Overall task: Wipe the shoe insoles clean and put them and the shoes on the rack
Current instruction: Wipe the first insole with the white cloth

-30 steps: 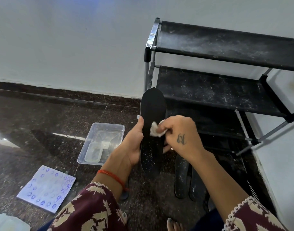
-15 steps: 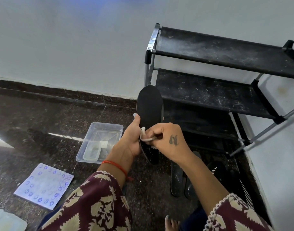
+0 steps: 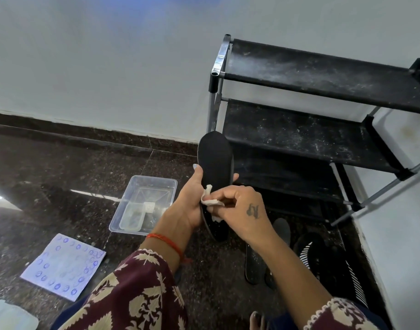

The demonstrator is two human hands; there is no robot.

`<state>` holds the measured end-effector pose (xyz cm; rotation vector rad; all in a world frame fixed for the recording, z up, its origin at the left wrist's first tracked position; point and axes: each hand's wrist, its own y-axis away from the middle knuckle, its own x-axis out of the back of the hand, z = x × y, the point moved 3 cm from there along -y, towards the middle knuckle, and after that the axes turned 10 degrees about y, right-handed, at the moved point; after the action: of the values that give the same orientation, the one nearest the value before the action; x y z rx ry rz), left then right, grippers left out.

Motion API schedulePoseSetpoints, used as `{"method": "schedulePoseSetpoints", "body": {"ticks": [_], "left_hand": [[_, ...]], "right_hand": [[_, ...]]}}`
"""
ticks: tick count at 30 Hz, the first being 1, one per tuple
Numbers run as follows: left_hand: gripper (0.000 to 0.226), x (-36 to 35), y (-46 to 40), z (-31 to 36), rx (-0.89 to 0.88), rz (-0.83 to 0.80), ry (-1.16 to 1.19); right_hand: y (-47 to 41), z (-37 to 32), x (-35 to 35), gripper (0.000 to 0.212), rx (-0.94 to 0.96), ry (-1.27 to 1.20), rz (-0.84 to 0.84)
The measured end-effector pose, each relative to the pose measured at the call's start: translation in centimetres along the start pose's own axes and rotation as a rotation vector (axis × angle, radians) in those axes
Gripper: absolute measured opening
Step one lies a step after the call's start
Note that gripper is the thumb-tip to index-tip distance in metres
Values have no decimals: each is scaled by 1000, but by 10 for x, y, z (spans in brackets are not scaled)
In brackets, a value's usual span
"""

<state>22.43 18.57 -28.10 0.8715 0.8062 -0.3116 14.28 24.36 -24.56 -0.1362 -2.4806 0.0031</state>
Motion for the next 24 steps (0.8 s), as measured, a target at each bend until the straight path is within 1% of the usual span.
{"method": "schedulePoseSetpoints", "body": {"ticks": [2, 3, 5, 7, 8, 11, 15, 18, 19, 20, 23, 24], "left_hand": [[81, 1, 1, 3, -10, -15, 40], [80, 2, 0, 4, -23, -15, 67], [76, 3, -1, 5, -62, 1, 95], [76, 4, -3, 5, -78, 10, 75], [77, 4, -4, 4, -79, 18, 54], [75, 1, -5, 0, -49, 14, 39], [64, -3, -3, -5, -34, -13, -44], [63, -4, 0, -6, -17, -34, -84], [65, -5, 1, -5, -14, -39, -77], [67, -5, 0, -4, -16, -38, -63], [77, -2, -4, 2, -51, -32, 18], [76, 1, -6, 4, -59, -20, 48]], "right_hand": [[1, -1, 4, 15, 75, -38, -126], [1, 0, 5, 16, 112, -16, -175], [3, 5, 6, 21, 203, 115, -195], [1, 9, 7, 27, 308, 288, -129], [-1, 10, 8, 30, 330, 364, -85], [-10, 9, 12, 30, 304, 477, 72], [-23, 13, 15, 20, 191, 461, 198], [-28, 14, 21, 17, 94, 324, 267], [-29, 13, 22, 16, 76, 271, 256], [-28, 10, 22, 15, 74, 215, 211], [-20, -1, 13, 21, 152, 123, -52], [-17, -3, 9, 21, 189, 122, -106]]}}
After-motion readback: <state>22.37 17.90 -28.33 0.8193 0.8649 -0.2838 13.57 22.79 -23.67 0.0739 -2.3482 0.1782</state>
